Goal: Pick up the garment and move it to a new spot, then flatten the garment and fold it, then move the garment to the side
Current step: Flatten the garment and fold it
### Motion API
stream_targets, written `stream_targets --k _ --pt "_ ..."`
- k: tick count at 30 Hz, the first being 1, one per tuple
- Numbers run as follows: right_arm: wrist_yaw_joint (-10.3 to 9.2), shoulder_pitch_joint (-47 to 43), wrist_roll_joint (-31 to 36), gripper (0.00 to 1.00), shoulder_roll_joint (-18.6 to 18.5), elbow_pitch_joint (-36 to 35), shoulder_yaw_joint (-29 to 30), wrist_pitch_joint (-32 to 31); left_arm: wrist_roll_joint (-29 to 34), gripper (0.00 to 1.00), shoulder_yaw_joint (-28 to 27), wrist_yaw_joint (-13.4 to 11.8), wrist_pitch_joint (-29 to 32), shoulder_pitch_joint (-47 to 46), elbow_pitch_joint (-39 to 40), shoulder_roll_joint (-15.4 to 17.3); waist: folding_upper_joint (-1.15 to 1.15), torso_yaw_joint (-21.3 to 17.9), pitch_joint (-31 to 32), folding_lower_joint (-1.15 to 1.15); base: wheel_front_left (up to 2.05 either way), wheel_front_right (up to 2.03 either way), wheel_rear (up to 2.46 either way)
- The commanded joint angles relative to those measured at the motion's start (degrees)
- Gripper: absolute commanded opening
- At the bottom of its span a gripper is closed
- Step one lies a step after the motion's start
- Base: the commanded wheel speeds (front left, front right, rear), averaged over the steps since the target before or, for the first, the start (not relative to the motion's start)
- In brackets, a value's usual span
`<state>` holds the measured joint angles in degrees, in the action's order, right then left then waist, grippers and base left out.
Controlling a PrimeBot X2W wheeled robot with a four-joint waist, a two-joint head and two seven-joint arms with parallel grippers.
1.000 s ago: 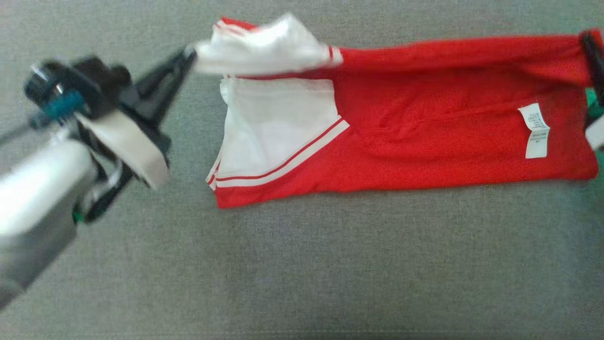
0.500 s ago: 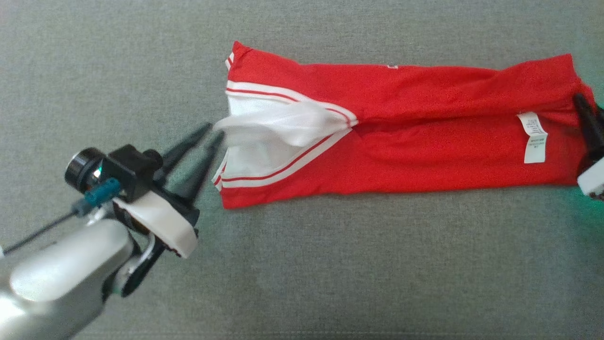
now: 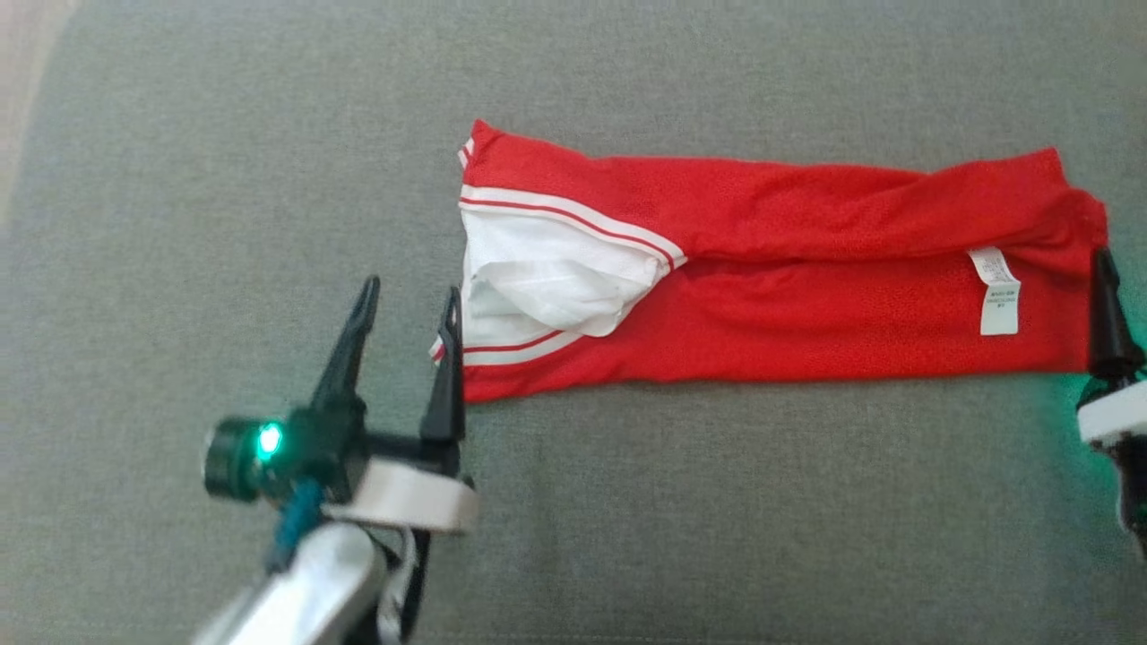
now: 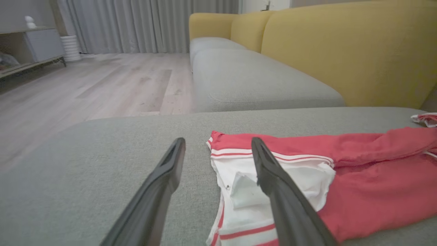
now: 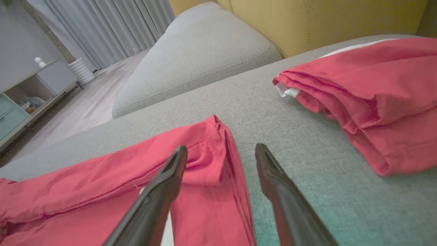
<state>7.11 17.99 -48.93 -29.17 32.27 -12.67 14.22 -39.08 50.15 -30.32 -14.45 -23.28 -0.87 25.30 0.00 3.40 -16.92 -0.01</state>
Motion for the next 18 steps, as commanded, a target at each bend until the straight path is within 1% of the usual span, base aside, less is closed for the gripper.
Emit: stream_targets --k 1,2,4,8,9,10,12,14,15,16,17,18 --pt "0.37 -1.7 2.3 1.00 0.2 -1.3 2.0 0.8 3.4 1.00 -4.4 -0.6 -0.5 1.8 2.4 -0.8 0.00 0.9 0.8 0.01 0.00 0.00 0.00" --pt "0.37 -2.0 3.6 1.00 1.4 -1.0 3.7 0.8 5.4 1.00 -5.9 -0.4 -0.5 3.7 3.0 -2.4 0.00 1.4 1.1 0.01 0.00 0.00 0.00" --pt "0.37 -1.7 5.8 1.00 3.3 0.7 6.1 0.8 8.9 1.00 -7.9 0.6 -0.5 6.9 3.7 -5.2 0.00 2.5 1.5 0.01 0.00 0.00 0.00" --pt "0.37 1.1 9.5 1.00 5.4 6.3 10.1 0.0 13.7 1.00 -10.9 4.0 -0.5 11.0 3.5 -9.5 0.00 4.8 2.0 0.01 0.00 0.00 0.00" --pt "0.37 1.1 9.5 1.00 5.4 6.3 10.1 0.0 13.7 1.00 -10.9 4.0 -0.5 11.0 3.5 -9.5 0.00 4.8 2.0 0.01 0.00 0.00 0.00" --pt "0.37 2.7 11.2 1.00 5.9 9.5 12.2 -0.9 15.5 1.00 -12.3 5.6 -0.5 12.1 3.0 -11.0 0.00 5.7 2.1 0.01 0.00 0.00 0.00" --pt "0.37 4.3 13.1 1.00 6.0 13.1 14.3 -2.1 17.1 1.00 -13.7 7.2 -0.5 12.9 2.5 -12.2 0.00 6.5 2.2 0.01 0.00 0.00 0.00" --pt "0.37 5.6 14.9 1.00 6.2 16.1 15.7 -3.4 18.5 1.00 -15.1 8.4 -0.5 13.7 2.1 -13.2 0.00 7.2 2.3 0.01 0.00 0.00 0.00" --pt "0.37 5.6 14.9 1.00 6.2 16.1 15.7 -3.4 18.5 1.00 -15.1 8.4 -0.5 13.7 2.1 -13.2 0.00 7.2 2.3 0.01 0.00 0.00 0.00" --pt "0.37 6.1 15.7 1.00 6.5 17.2 15.9 -4.4 19.0 1.00 -15.8 9.0 -0.5 14.1 1.8 -13.7 0.00 7.4 2.4 0.01 0.00 0.00 0.00" --pt "0.37 6.6 16.1 0.96 6.8 17.9 16.1 -5.1 19.5 1.00 -16.5 9.5 -0.5 14.5 1.7 -14.2 0.00 7.6 2.5 0.01 0.00 0.00 0.00" --pt "0.37 6.8 16.4 0.63 7.1 18.6 16.0 -6.1 20.0 1.00 -17.2 10.0 -0.5 14.8 1.6 -14.6 0.00 7.7 2.5 0.01 0.00 0.00 0.00"
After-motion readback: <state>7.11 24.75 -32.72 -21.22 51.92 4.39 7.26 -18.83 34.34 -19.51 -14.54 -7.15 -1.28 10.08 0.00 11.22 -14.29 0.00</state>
